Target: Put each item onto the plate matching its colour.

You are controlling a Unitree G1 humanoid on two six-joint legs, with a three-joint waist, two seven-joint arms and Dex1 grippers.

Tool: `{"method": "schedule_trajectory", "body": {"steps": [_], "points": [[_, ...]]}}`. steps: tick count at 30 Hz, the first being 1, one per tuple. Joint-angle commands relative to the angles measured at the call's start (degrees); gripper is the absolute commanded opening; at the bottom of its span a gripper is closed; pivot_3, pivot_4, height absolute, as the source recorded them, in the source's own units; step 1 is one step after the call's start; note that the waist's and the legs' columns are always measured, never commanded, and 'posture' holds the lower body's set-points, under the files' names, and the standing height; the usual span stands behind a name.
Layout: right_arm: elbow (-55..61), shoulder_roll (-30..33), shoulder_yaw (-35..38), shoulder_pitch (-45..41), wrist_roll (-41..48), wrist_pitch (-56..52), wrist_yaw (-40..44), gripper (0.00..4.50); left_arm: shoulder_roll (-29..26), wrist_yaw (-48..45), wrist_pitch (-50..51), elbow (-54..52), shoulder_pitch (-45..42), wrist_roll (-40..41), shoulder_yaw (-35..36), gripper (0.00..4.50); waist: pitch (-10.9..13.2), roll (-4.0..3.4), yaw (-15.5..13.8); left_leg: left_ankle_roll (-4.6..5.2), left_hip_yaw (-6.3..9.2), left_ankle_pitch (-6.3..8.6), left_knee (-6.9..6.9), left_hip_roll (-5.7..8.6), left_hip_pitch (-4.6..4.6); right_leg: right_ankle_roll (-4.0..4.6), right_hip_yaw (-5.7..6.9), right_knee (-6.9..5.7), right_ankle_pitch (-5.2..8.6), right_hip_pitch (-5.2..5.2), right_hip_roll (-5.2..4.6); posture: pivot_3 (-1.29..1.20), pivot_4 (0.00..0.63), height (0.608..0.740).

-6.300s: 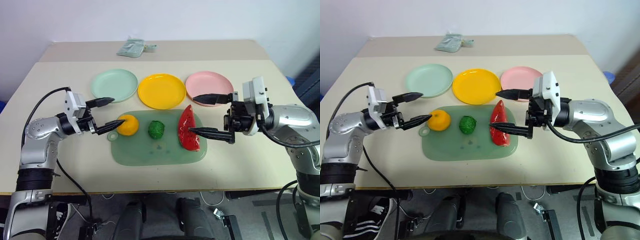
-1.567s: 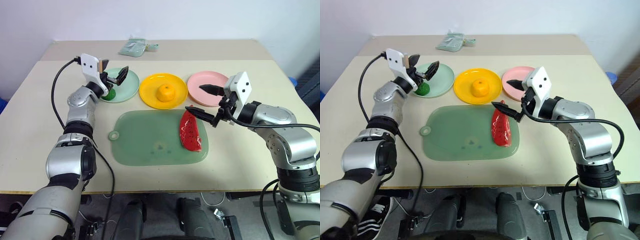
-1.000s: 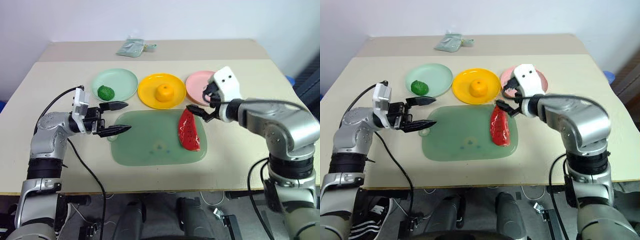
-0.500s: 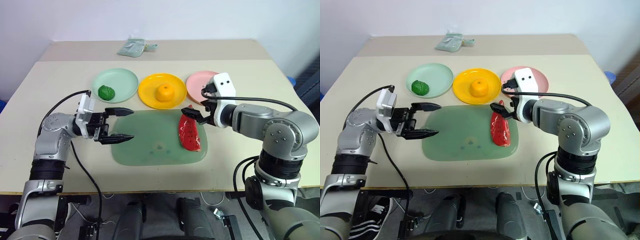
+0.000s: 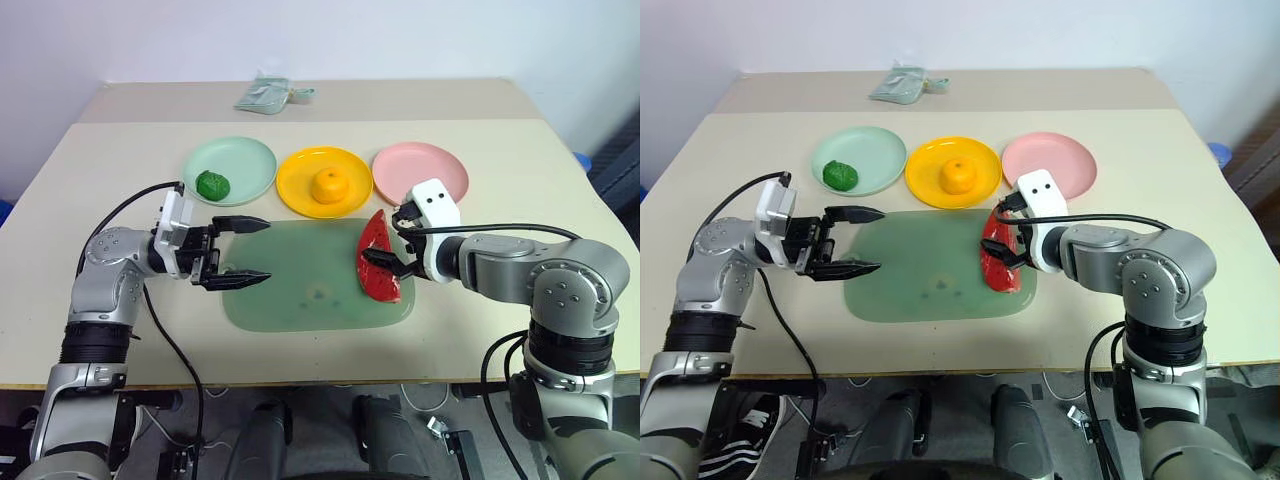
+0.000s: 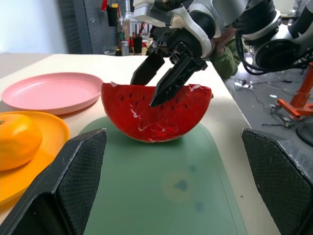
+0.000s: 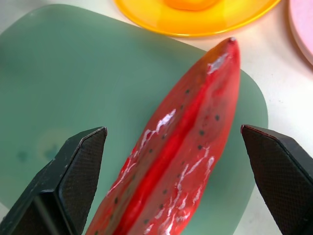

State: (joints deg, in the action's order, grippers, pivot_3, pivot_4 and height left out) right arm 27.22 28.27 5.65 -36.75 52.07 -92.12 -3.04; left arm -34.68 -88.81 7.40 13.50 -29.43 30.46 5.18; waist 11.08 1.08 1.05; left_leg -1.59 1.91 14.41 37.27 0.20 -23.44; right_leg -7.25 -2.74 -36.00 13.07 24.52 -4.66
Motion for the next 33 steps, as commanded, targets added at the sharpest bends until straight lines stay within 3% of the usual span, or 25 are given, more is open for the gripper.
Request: {"method": "schedule_trajectory", "body": {"steps": [1, 3, 6, 9, 17, 20, 23, 29, 33], "points": [[1.06, 1.64, -1.18, -0.07, 2.72, -0.38, 0.2, 4.5, -0.6, 0.16, -0.06, -1.65, 0.24, 0.44, 0.12, 4.47, 0.0, 0.0, 0.03, 0.0, 0.0, 0.0, 0.0, 0.0, 0.0, 0.0, 0.0, 0.02, 0.0, 0.0, 0.0, 0.0, 0.15, 0.74], [0.87, 1.89, -1.75, -0.17, 3.36, -0.38, 0.01, 4.5, -0.53, 0.25, -0.03, -1.68, 0.31, 0.5, 0.08, 4.47, 0.0, 0.0, 0.09, 0.0, 0.01, 0.0, -0.01, -0.01, 0.0, 0.0, 0.0, 0.01, 0.0, 0.0, 0.02, 0.0, 0.15, 0.74], [0.62, 2.66, -3.17, -0.45, 2.9, -0.38, 0.09, 3.7, -0.33, 0.4, 0.12, -1.93, 0.51, 0.66, -0.02, 4.5, 0.0, 0.0, 0.09, 0.0, 0.0, 0.0, -0.01, -0.01, 0.0, 0.0, 0.0, 0.01, 0.0, 0.0, 0.02, 0.0, 0.15, 0.74], [1.52, 4.73, -5.8, -0.63, 2.08, -0.38, 1.4, 2.28, -1.11, -0.47, 3.1, -2.23, 0.74, 1.57, -0.46, 4.5, 0.0, 0.0, 0.09, 0.0, 0.0, 0.0, -0.01, -0.01, 0.0, 0.0, 0.0, 0.02, 0.0, 0.0, 0.02, 0.0, 0.15, 0.74], [1.23, 5.95, -6.36, -2.05, 0.59, -0.38, 3.76, 2.28, -1.07, -0.2, 3.76, -2.16, 0.75, 1.37, -0.13, 4.5, 0.0, 0.01, 0.09, 0.0, 0.0, 0.0, -0.01, -0.01, 0.0, 0.0, 0.0, 0.03, 0.0, 0.0, 0.02, 0.0, 0.15, 0.74], [1.07, 5.81, -6.44, -1.44, 0.07, -0.38, 4.97, 1.38, -0.84, -0.17, 4.25, -2.33, 0.8, 1.63, -0.03, 4.5, 0.0, 0.01, 0.04, 0.0, 0.0, 0.0, -0.01, -0.01, 0.0, 0.0, 0.0, 0.04, 0.0, 0.0, 0.02, 0.0, 0.15, 0.74], [1.02, 6.33, -7.17, -1.44, -1.42, -0.38, 5.85, 0.15, -0.91, -0.32, 4.6, -2.53, 0.9, 1.68, -0.04, 4.5, 0.0, 0.01, 0.03, 0.0, 0.0, 0.0, -0.01, -0.01, 0.0, 0.0, 0.0, 0.04, 0.0, 0.0, 0.02, 0.0, 0.15, 0.74], [-0.84, 4.91, -3.76, -5.76, -3.11, 0.45, 9.36, 0.13, -0.71, 0.14, 4.55, -2.5, 0.82, 1.64, 0.37, 4.5, 0.0, 0.0, 0.04, 0.0, 0.0, 0.0, -0.01, -0.01, 0.0, 0.0, 0.0, 0.04, 0.0, 0.0, 0.02, 0.0, 0.15, 0.74], [-7.49, 7.85, -3.45, -11.25, -7.85, 7.88, 13.0, 0.13, 0.6, 2.55, 3.36, -1.07, -0.74, 1.51, 1.46, 4.5, 0.0, 0.0, 0.07, 0.0, 0.0, 0.0, -0.02, -0.01, 0.0, 0.0, 0.0, 0.05, 0.0, 0.0, 0.02, 0.0, 0.15, 0.74]]}}
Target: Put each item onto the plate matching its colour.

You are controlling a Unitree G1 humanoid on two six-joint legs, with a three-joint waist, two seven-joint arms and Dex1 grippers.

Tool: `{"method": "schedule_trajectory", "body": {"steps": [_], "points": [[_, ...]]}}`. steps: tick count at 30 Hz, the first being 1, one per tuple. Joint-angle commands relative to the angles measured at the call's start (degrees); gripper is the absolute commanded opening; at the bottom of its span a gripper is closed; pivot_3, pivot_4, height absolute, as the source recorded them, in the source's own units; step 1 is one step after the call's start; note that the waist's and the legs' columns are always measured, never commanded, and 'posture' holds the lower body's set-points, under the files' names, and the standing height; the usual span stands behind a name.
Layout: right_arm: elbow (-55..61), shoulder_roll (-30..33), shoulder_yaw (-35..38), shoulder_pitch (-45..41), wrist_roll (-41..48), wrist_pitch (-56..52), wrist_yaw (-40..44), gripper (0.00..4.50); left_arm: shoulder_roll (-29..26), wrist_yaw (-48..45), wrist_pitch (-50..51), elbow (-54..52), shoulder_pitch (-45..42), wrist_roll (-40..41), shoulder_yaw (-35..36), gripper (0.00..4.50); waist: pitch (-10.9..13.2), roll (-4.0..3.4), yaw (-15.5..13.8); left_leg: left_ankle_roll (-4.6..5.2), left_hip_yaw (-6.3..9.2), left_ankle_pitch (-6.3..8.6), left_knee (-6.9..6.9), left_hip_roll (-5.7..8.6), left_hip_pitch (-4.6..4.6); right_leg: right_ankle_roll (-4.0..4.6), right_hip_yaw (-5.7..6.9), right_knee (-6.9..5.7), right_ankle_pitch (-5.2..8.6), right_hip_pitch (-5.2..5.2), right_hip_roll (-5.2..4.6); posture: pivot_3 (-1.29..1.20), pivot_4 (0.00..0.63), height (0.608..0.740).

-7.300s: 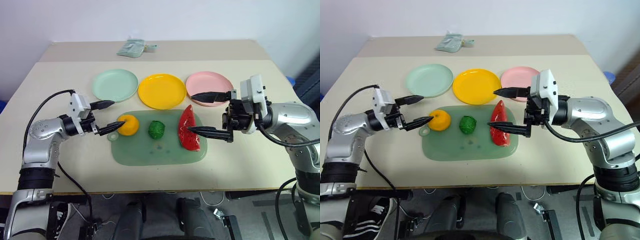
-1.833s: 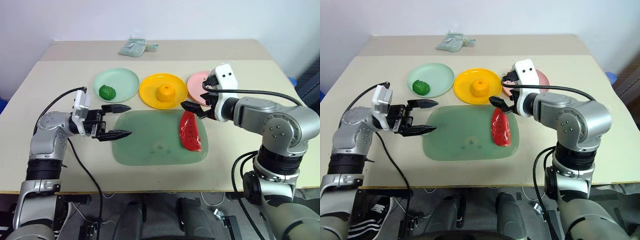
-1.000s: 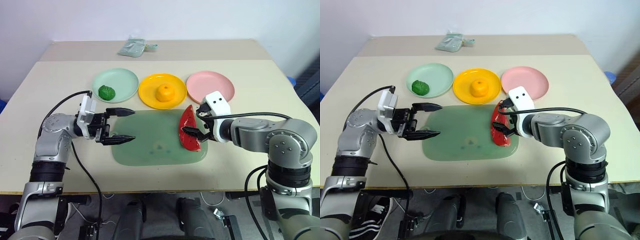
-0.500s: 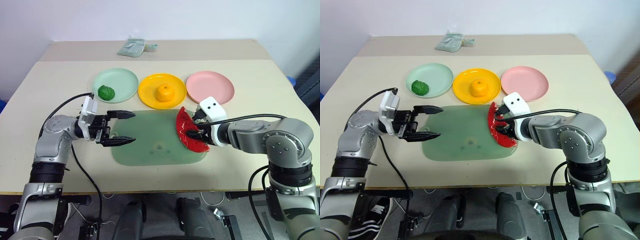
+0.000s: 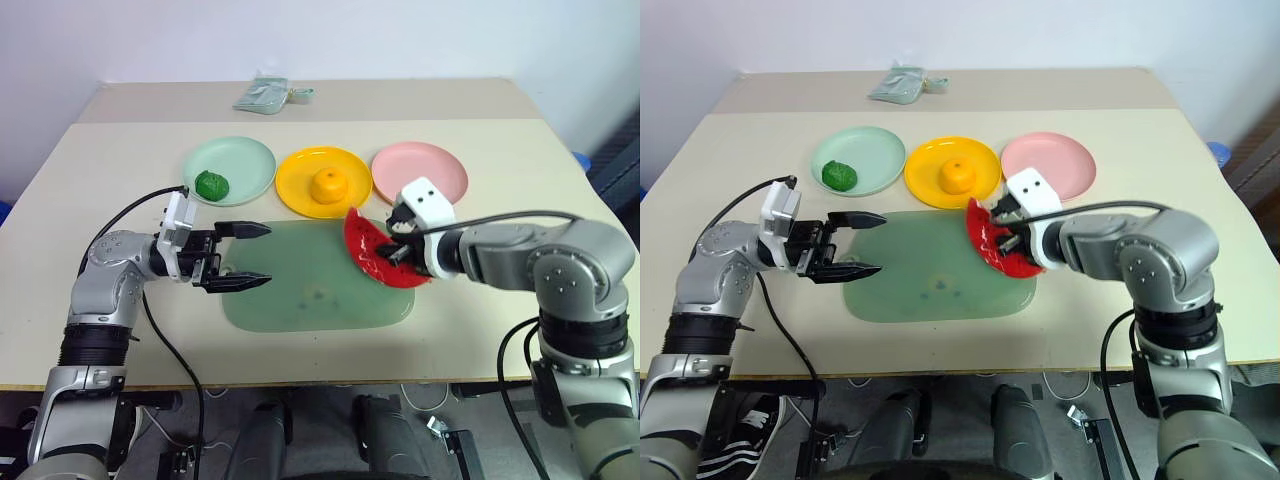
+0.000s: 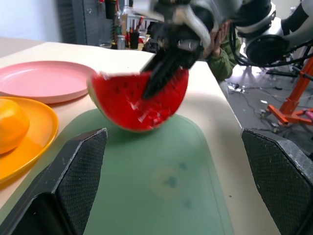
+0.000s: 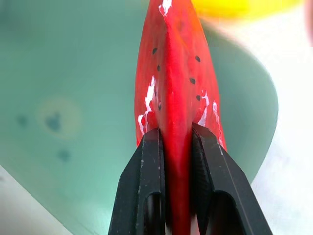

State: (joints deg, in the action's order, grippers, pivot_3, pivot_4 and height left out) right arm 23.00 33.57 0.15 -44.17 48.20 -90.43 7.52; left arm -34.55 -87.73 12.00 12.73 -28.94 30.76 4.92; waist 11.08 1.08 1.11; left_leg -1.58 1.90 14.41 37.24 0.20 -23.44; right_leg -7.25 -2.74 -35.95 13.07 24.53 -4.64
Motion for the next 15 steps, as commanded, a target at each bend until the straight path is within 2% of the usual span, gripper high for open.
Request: {"method": "schedule_trajectory", "body": {"steps": [1, 4, 9, 14, 15], "points": [[-5.67, 3.48, 1.64, -4.8, -6.13, 8.61, 2.87, 0.13, 0.86, 2.89, -0.99, 0.52, -1.99, 0.9, 1.9, 4.5, 0.0, 0.0, -0.13, 0.0, -0.01, 0.0, 0.0, 0.0, 0.0, 0.0, 0.0, 0.01, 0.0, 0.0, 0.0, 0.0, 0.15, 0.74], [-16.15, 7.3, -2.99, -7.77, -15.29, 19.53, 5.74, 0.13, 2.07, 6.7, -2.96, 3.8, -4.55, -1.38, 1.86, 4.5, 0.0, 0.01, -0.4, 0.0, -0.01, 0.0, 0.02, 0.02, -0.02, -0.01, 0.01, 0.06, -0.01, -0.02, 0.0, 0.0, 0.15, 0.74], [-37.55, 5.01, -6.91, -10.4, -26.94, 40.34, 10.8, 0.13, 4.31, 12.04, -8.55, 6.3, -5.96, -4.48, 1.61, 4.5, 0.0, 0.01, 0.13, 0.0, -0.07, 0.0, -0.03, 0.02, -0.02, -0.03, 0.0, 0.11, -0.01, -0.02, -0.01, 0.0, 0.15, 0.74], [-57.15, -1.76, -1.35, -13.87, -30.79, 56.02, 9.45, 0.13, 4.63, 13.26, -10.41, 5.58, -5.16, -5.08, 1.53, 4.5, 0.01, -0.02, 0.88, 0.0, -0.1, 0.0, -0.14, 0.02, -0.02, -0.02, -0.02, 0.12, -0.01, 0.04, 0.0, 0.0, 0.15, 0.74], [-59.27, -2.41, -1.2, -14.46, -31.57, 57.65, 10.02, 0.63, 4.4, 13.29, -10.22, 5.0, -4.81, -4.91, 1.61, 4.5, 0.02, -0.02, 1.14, 0.0, -0.09, 0.0, -0.15, 0.02, -0.02, -0.02, -0.02, 0.11, -0.01, 0.04, 0.0, 0.0, 0.15, 0.74]]}}
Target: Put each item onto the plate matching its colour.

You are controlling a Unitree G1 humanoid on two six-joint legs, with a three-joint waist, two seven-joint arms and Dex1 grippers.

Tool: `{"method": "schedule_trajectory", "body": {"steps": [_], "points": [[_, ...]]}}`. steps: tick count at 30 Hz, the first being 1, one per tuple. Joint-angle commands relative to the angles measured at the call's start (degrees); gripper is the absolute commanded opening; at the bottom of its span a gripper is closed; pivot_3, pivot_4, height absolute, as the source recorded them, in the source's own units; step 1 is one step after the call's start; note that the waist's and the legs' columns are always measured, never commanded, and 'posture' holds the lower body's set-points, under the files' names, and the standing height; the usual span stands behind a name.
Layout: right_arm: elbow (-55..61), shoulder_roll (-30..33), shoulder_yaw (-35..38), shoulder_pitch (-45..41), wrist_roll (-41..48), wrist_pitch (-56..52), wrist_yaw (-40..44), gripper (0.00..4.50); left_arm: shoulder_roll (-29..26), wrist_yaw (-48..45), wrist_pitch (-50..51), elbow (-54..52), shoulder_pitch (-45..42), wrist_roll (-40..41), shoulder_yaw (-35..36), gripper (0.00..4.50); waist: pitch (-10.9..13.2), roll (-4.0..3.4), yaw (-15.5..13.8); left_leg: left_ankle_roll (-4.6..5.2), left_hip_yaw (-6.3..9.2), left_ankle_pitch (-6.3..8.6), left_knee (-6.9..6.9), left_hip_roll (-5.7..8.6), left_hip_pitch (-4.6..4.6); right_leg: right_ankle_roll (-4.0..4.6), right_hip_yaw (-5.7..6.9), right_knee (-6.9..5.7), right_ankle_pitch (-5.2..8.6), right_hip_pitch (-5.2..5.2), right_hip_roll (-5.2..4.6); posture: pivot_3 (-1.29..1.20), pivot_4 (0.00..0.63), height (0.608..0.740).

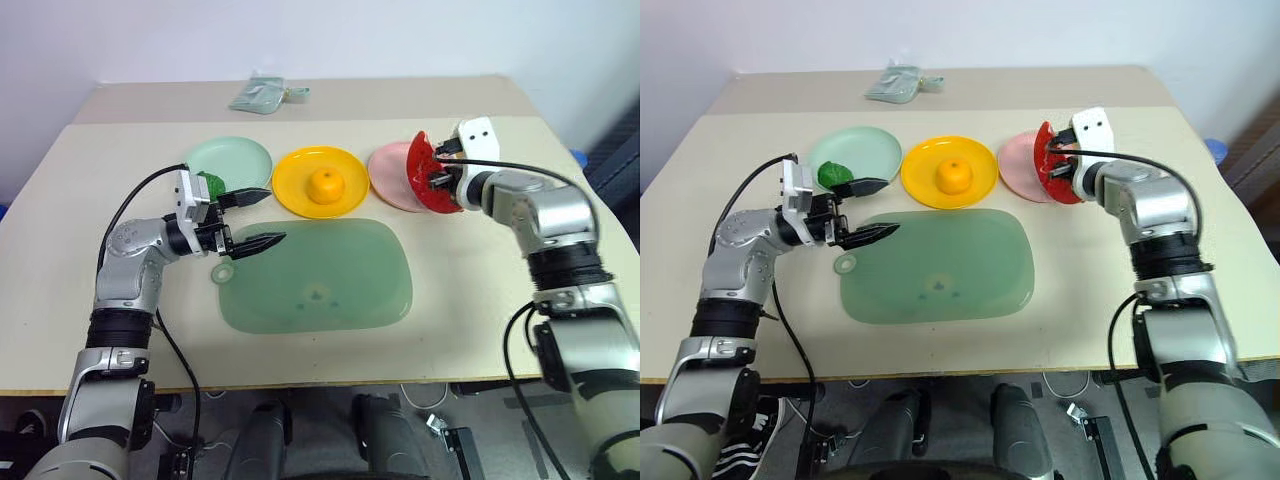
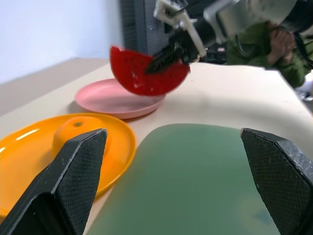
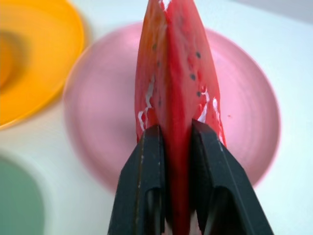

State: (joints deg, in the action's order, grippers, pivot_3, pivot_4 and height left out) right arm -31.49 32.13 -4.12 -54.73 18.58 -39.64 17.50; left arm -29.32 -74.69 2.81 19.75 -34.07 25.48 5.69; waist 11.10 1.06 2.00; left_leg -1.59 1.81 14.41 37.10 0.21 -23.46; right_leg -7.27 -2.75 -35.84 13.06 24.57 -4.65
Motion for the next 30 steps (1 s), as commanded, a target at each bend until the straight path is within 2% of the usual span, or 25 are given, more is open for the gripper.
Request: {"method": "schedule_trajectory", "body": {"steps": [1, 2, 7, 8, 12, 17, 21, 24, 30], "points": [[-6.69, -1.55, 3.43, -4.45, -2.48, 8.21, 0.35, 1.18, -1.06, 0.3, -0.66, -2.62, 0.64, 0.67, 1.02, 4.5, 0.01, -0.01, 0.44, 0.0, 0.0, 0.0, -0.01, 0.0, 0.0, 0.0, 0.0, 0.0, 0.0, 0.0, 0.0, 0.0, 0.15, 0.74], [-8.27, -1.94, 3.65, -4.94, -3.07, 9.29, 0.57, 1.58, -1.26, 0.4, -0.12, -3.11, 0.88, 0.98, 1.2, 4.5, 0.01, -0.02, 0.51, 0.0, 0.01, 0.0, -0.01, 0.0, 0.0, 0.0, 0.0, 0.0, 0.0, 0.0, 0.0, 0.0, 0.15, 0.74], [-10.45, -2.67, 4.07, -7.25, -6.19, 14.56, 1.36, 4.18, -1.99, 1.14, 0.09, -4.82, 2.51, 1.29, 1.51, 4.5, 0.01, -0.02, 0.55, 0.0, 0.02, 0.0, -0.01, 0.0, 0.0, 0.0, 0.0, -0.02, 0.0, 0.0, 0.0, 0.0, 0.15, 0.74], [-10.23, -2.79, 4.7, -7.92, -6.19, 14.93, 1.35, 4.43, -1.98, 1.32, -0.04, -5.06, 2.85, 1.35, 1.55, 4.5, 0.01, -0.02, 0.53, 0.0, 0.03, 0.0, 0.0, 0.0, 0.0, 0.0, 0.0, -0.02, 0.0, 0.0, -0.01, 0.0, 0.15, 0.74], [-4.51, -3.17, 7.7, -7.93, -3.77, 17.96, 5.66, 4.43, -2.06, 1.32, 0.74, -6.28, 4.09, 2.53, 1.9, 4.5, 0.02, -0.03, 0.54, 0.0, 0.03, 0.0, -0.01, 0.0, 0.0, 0.0, 0.0, -0.02, 0.0, 0.0, -0.01, 0.0, 0.15, 0.74], [11.79, -4.09, 10.77, -1.18, 3.03, 18.52, 15.34, 4.43, -2.71, 1.23, 1.75, -7.8, 6.68, 3.05, 1.76, 4.5, 0.03, -0.06, 0.51, 0.0, 0.06, 0.0, -0.04, -0.01, 0.0, 0.0, 0.01, -0.03, 0.0, 0.0, 0.0, 0.0, 0.15, 0.74], [27.83, -1.71, 7.93, 8.49, 7.46, 15.53, 25.78, 4.43, -3.01, 2.4, 0.99, -9.54, 8.45, 3.15, 2.55, 4.5, 0.03, -0.05, 0.26, 0.0, 0.06, 0.0, 0.03, 0.0, 0.01, 0.0, 0.01, -0.05, 0.0, -0.02, -0.02, 0.0, 0.15, 0.74], [40.89, 2.1, 6.16, 19.83, 13.23, 12.3, 35.34, 4.43, -5.81, -0.72, 1.45, -9.17, 9.39, 4.64, 3.98, 4.5, 0.02, -0.04, -0.13, 0.0, 0.09, 0.0, 0.05, 0.0, 0.0, 0.0, 0.02, -0.04, 0.0, -0.04, -0.02, 0.0, 0.15, 0.74], [51.25, 4.33, 6.82, 30.46, 16.42, 13.07, 39.78, 4.43, -7.19, -1.43, 0.61, -10.71, 10.19, 4.33, 3.98, 4.5, 0.03, -0.04, 0.22, 0.0, 0.06, 0.0, 0.09, -0.01, 0.1, 0.01, 0.0, -0.07, 0.0, -0.11, -0.01, 0.0, 0.15, 0.74]]}}
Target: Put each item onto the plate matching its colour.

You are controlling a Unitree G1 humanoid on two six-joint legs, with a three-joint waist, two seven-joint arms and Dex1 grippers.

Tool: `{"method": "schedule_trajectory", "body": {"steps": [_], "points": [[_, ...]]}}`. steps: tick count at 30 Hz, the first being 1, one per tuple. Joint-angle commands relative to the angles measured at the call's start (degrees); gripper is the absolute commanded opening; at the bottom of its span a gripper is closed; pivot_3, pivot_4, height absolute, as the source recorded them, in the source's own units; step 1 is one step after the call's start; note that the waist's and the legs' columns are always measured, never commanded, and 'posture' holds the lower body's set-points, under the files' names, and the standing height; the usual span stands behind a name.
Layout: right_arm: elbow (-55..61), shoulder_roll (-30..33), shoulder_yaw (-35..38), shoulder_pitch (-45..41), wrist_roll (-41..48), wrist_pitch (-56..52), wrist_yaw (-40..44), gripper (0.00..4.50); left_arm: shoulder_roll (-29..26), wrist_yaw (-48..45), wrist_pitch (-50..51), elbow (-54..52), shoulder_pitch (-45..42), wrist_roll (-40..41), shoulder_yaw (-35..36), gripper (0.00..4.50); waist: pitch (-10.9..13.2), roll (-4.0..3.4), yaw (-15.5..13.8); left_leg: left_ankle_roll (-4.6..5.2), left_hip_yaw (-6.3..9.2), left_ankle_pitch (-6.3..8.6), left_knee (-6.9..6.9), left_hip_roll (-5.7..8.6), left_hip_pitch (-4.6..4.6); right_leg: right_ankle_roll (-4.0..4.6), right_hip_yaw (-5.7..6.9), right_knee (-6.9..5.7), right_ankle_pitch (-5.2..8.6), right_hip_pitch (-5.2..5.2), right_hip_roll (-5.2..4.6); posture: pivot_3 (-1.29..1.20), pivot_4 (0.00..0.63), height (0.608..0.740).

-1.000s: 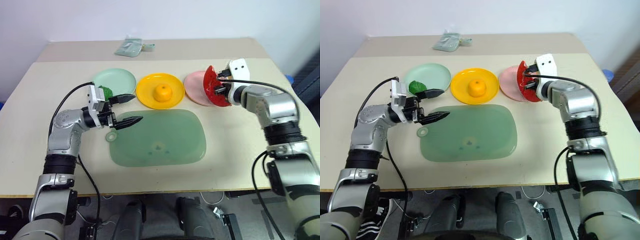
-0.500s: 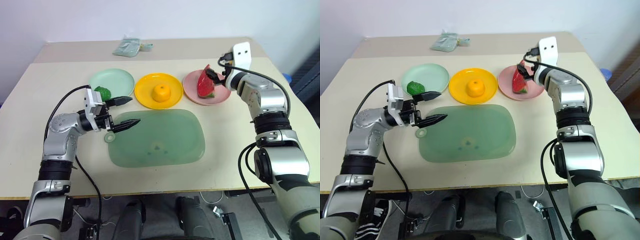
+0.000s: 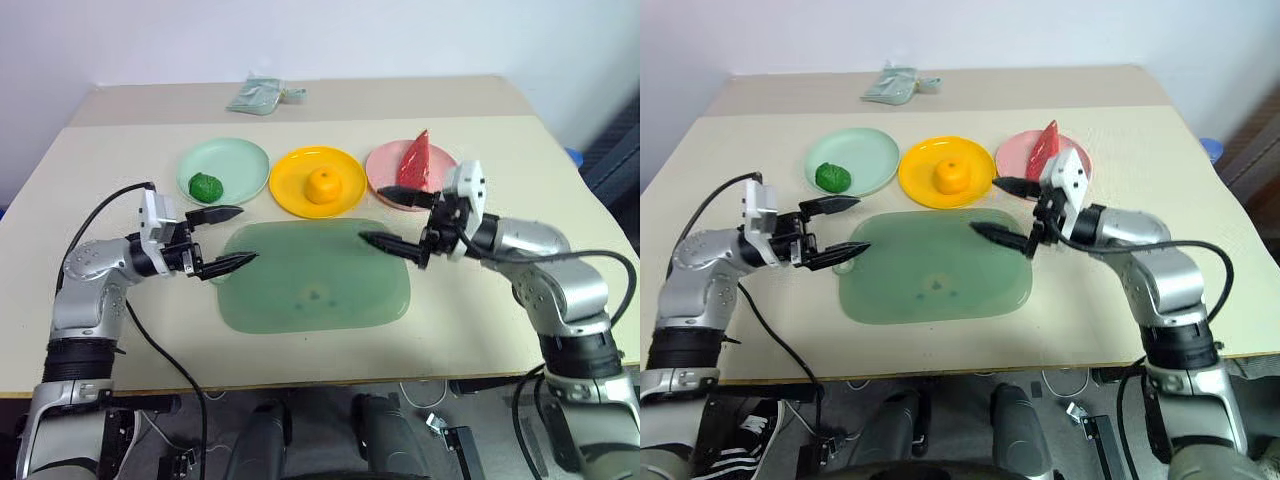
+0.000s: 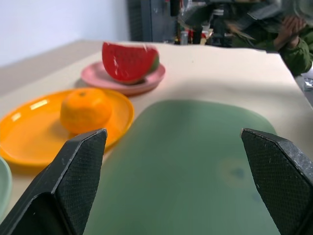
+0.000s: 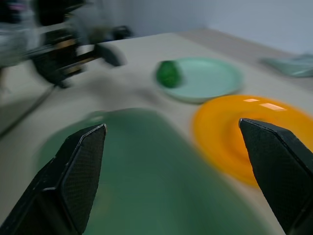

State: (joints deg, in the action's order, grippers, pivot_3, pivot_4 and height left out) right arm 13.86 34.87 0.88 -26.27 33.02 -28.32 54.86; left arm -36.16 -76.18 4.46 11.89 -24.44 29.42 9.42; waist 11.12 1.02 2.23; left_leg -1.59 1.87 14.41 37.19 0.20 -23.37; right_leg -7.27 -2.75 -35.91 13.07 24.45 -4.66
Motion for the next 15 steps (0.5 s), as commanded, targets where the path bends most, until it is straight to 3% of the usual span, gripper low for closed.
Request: {"method": "schedule_trajectory", "body": {"steps": [1, 6, 15], "points": [[7.21, 2.13, 1.95, 3.68, 1.41, 2.59, 2.78, 4.43, -0.06, 0.19, -0.52, -2.97, 0.83, 0.73, 0.31, 4.5, 0.0, 0.0, -0.04, 0.0, 0.01, 0.0, 0.0, 0.0, 0.0, 0.0, 0.0, 0.0, 0.0, 0.0, 0.01, 0.0, 0.15, 0.74], [11.34, 6.27, 4.82, 8.18, 3.63, 0.99, 4.04, 4.43, 2.48, 1.85, 2.73, -5.3, -0.27, 2.67, -0.53, 4.5, -0.01, 0.02, -1.1, 0.0, -0.01, 0.0, 0.03, 0.01, -0.03, -0.01, 0.0, 0.05, 0.0, -0.01, -0.02, 0.0, 0.15, 0.74], [13.1, 9.46, 7.87, 9.64, 4.84, -1.34, 2.03, 4.43, 7.26, 1.33, -1.38, -0.89, -3.16, 1.23, -1.69, 4.5, -0.02, 0.06, -1.5, 0.0, 0.0, 0.0, 0.13, 0.02, -0.03, -0.01, 0.01, 0.06, 0.0, -0.07, -0.01, 0.0, 0.15, 0.74]]}}
